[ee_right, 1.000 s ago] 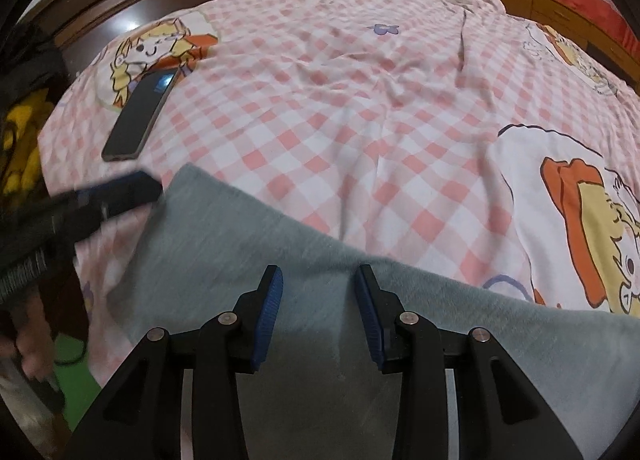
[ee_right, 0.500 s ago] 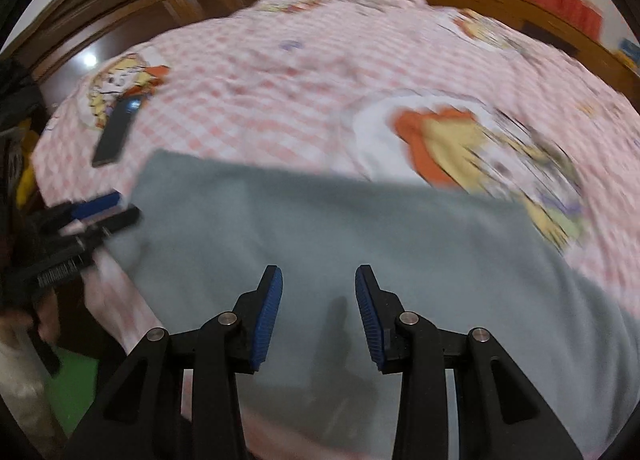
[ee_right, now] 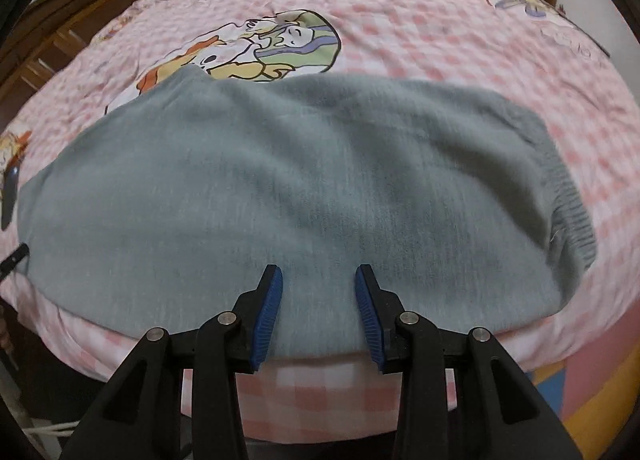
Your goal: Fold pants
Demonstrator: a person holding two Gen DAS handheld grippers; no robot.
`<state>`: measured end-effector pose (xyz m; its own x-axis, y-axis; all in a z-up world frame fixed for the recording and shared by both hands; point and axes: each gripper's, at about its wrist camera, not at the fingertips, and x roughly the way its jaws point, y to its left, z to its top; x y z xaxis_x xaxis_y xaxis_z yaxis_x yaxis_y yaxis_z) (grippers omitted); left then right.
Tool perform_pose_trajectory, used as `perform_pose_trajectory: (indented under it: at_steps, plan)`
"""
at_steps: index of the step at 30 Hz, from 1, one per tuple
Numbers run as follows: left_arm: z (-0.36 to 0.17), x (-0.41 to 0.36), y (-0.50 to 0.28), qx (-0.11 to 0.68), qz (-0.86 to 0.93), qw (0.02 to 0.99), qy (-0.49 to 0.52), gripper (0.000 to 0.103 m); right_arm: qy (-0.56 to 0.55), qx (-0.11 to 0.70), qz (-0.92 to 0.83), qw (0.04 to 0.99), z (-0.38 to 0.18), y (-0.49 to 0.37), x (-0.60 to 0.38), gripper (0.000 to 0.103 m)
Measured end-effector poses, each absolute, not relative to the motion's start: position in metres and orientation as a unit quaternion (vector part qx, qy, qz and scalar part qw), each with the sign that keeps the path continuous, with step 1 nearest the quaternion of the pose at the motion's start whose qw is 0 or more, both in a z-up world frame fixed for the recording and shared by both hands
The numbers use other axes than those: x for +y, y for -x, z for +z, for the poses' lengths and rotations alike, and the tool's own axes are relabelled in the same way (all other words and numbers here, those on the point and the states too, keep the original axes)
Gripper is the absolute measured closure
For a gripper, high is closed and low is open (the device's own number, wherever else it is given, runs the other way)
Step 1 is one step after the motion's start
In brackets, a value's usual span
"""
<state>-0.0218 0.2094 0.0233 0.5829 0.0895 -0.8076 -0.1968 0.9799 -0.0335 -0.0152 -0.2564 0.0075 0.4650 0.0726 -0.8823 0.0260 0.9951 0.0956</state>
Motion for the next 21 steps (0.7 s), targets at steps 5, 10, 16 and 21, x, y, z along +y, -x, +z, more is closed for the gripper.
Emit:
perform_pose_trajectory:
  at_steps: [5,10,16,21]
  plan:
    - [0.023,0.218,0.027,0.444,0.099,0.888,0.069,0.039,-0.008,0.507,0.005,0.862,-0.001,0.013,-0.246,0.06]
    - [0.015,0.23,0.029,0.448,0.102,0.882,0.103,0.038,-0.022,0.505,0.006,0.863,-0.003,0.016,-0.25,0.059]
    - [0.005,0.235,0.033,0.45,0.088,0.871,0.176,0.039,-0.036,0.506,0.005,0.862,-0.005,0.015,-0.251,0.057]
    - [0.003,0.233,0.035,0.445,0.095,0.871,0.185,0.04,-0.037,0.5,0.003,0.865,-0.005,0.017,-0.25,0.057]
